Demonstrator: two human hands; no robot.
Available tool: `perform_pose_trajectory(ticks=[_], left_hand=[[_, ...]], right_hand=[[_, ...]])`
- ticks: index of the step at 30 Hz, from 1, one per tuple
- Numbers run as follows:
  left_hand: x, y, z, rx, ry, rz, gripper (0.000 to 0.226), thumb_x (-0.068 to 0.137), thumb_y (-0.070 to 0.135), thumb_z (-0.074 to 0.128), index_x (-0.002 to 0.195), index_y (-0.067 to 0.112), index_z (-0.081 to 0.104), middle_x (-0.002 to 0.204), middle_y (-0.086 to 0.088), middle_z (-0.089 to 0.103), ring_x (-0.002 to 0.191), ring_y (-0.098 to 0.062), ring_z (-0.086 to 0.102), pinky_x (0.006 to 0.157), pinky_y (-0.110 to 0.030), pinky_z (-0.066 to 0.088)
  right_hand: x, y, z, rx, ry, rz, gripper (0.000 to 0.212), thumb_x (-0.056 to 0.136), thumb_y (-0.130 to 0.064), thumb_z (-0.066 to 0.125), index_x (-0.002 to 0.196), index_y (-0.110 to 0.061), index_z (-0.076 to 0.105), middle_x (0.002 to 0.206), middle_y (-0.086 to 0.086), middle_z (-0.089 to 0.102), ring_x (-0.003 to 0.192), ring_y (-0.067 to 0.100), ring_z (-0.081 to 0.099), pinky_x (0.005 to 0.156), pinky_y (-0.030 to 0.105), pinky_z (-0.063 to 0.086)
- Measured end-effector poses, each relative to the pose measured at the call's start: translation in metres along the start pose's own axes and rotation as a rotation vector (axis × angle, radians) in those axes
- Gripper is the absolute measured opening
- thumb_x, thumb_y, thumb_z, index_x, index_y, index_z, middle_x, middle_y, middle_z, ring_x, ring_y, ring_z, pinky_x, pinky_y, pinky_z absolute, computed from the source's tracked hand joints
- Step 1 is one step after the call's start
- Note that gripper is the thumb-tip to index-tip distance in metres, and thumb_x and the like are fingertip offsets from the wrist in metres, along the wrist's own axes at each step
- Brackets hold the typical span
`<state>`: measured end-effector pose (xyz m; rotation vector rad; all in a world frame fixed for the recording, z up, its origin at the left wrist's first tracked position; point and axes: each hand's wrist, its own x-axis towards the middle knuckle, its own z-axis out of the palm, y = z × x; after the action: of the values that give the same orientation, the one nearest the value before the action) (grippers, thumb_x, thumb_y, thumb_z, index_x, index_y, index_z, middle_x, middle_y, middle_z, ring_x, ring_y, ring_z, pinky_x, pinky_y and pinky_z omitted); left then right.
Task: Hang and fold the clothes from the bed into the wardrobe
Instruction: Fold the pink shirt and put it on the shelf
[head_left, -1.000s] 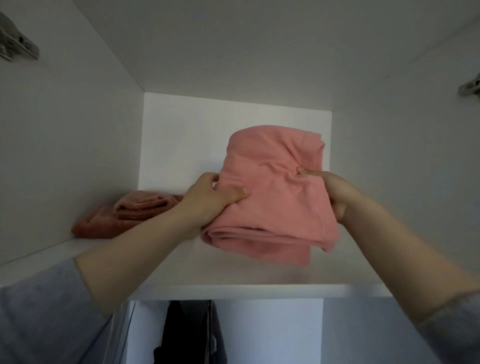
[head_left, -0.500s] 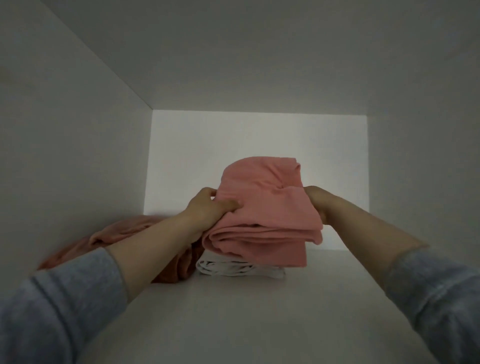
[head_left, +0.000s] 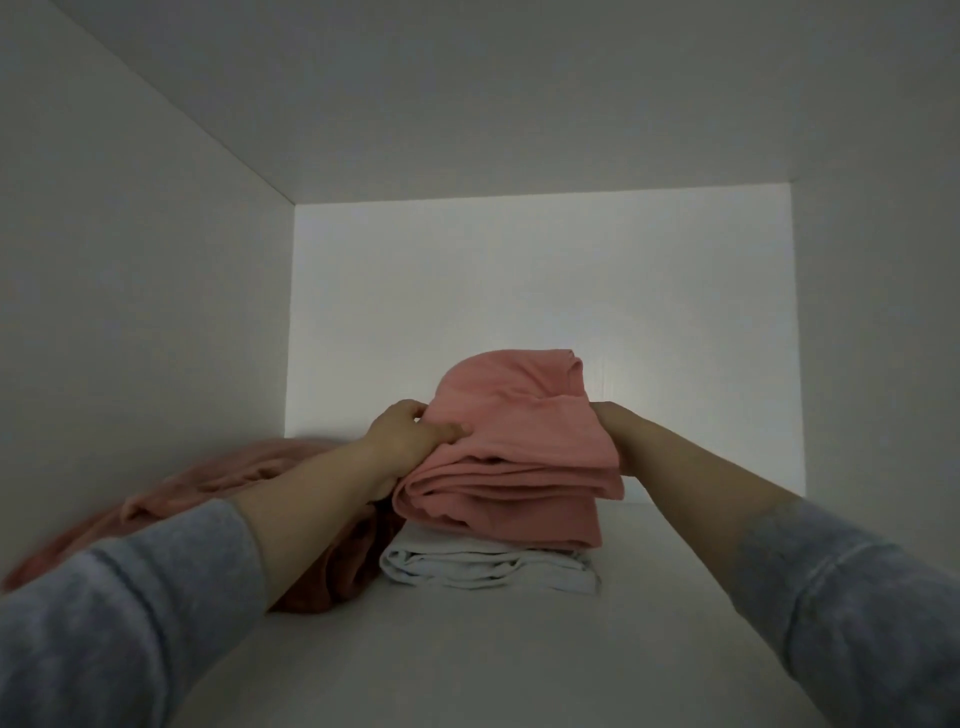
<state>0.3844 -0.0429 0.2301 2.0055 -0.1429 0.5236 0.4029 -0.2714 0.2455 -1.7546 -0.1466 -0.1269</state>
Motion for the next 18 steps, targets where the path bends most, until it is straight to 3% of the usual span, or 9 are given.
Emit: perform_pose_trajectory(ticks=[5, 9, 12, 15, 18], left_hand=[[0.006, -0.016, -0.001, 0.011, -0.014, -0.053, 0.067, 0.078, 0.041, 0.078, 0.130, 0.008, 0.052, 0.128, -0.010, 0.057, 0.110, -0.027, 0.057, 0.101, -0.041, 0.047], [0.008, -0.027, 0.002, 0.071, -0.011, -0.077, 0.072, 0.079, 0.043, 0.076, 0.135, 0.010, 0.047, 0.135, -0.010, 0.051, 0.111, -0.023, 0.051, 0.093, -0.030, 0.041], [0.006, -0.031, 0.004, 0.201, -0.003, -0.092, 0.070, 0.079, 0.053, 0.071, 0.129, 0.010, 0.051, 0.132, -0.008, 0.053, 0.107, -0.021, 0.050, 0.088, -0.029, 0.040], [0.004, -0.027, 0.003, 0.246, 0.016, -0.044, 0.074, 0.075, 0.059, 0.070, 0.132, 0.016, 0.050, 0.136, -0.006, 0.049, 0.113, -0.021, 0.050, 0.089, -0.028, 0.039], [0.000, -0.022, 0.000, 0.384, 0.002, 0.108, 0.076, 0.076, 0.061, 0.069, 0.139, 0.025, 0.046, 0.144, -0.005, 0.040, 0.126, -0.022, 0.046, 0.101, -0.030, 0.038]], right_hand=[[0.017, 0.007, 0.011, 0.048, -0.039, 0.037, 0.016, 0.100, -0.014, 0.051, 0.088, -0.005, 0.057, 0.076, 0.009, 0.056, 0.062, 0.020, 0.051, 0.052, 0.029, 0.043], [0.024, 0.013, 0.010, 0.025, -0.140, 0.134, 0.018, 0.096, -0.020, 0.058, 0.083, -0.009, 0.060, 0.076, 0.007, 0.060, 0.061, 0.018, 0.056, 0.049, 0.026, 0.048], [0.027, 0.016, 0.004, 0.021, -0.133, 0.152, 0.013, 0.090, -0.018, 0.064, 0.098, -0.009, 0.061, 0.098, 0.012, 0.059, 0.086, 0.024, 0.058, 0.071, 0.035, 0.054], [0.031, 0.009, 0.001, -0.058, -0.020, 0.022, 0.038, 0.082, -0.024, 0.074, 0.116, -0.013, 0.061, 0.124, 0.011, 0.053, 0.115, 0.028, 0.052, 0.096, 0.042, 0.048], [0.031, -0.002, 0.005, -0.273, 0.090, -0.349, 0.054, 0.082, -0.023, 0.074, 0.132, -0.016, 0.055, 0.128, 0.002, 0.052, 0.120, 0.020, 0.051, 0.089, 0.026, 0.043]])
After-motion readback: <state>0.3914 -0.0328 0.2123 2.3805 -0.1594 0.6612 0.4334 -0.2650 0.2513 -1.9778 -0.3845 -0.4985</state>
